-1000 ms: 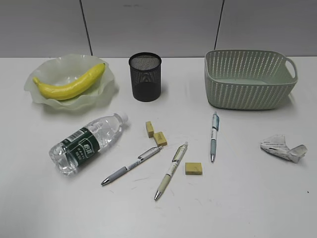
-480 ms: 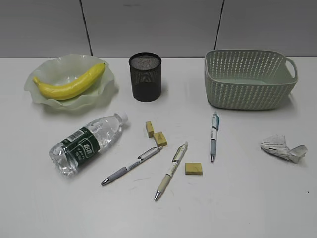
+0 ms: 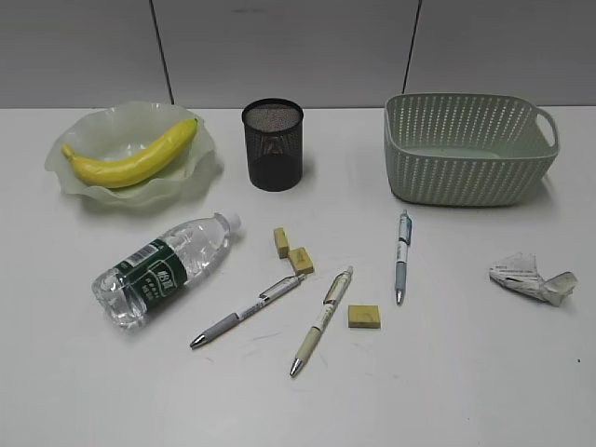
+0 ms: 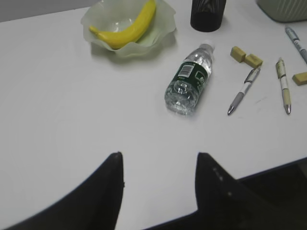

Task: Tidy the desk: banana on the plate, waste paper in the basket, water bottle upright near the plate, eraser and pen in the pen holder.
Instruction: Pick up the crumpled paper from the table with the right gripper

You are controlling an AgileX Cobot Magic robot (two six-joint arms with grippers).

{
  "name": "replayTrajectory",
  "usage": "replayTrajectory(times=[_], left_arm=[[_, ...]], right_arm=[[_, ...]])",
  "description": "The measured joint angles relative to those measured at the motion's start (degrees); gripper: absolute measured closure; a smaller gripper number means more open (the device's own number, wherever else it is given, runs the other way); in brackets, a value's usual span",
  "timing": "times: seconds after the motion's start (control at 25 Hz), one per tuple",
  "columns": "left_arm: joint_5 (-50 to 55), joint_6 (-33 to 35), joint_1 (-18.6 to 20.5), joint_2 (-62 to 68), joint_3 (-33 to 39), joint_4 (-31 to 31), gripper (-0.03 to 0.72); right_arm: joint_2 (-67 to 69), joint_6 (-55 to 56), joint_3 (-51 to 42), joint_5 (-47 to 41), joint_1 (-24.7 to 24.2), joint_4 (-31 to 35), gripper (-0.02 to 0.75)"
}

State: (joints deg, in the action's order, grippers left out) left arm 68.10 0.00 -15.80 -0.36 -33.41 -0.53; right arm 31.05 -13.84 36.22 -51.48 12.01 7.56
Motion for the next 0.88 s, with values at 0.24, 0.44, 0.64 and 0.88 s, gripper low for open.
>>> replayTrajectory(times=[0.24,0.44,0.64,0.88], left_arm=[[-6.5,0.0,0.0,0.0,2.3,-1.5,0.321],[-7.2,0.3,-0.1,0.0,2.5,-1.6,0.321],[-7.3,0.4,-0.1,0.0,2.5,-1.7,0.321],[-7.3,0.4,-0.1,0.0,2.6,-1.7,0.321]], right_arm=[[20.1,-0.9,6.3,1.5,0.0,-1.2,0.176],[35.9,-1.0,12.2,1.9,0.0,-5.9,0.166],[50.9,-1.0,17.7,2.0,0.0,-8.5,0.127],[65.4,-0.9,23.4,2.6,0.0,-11.6,0.124]])
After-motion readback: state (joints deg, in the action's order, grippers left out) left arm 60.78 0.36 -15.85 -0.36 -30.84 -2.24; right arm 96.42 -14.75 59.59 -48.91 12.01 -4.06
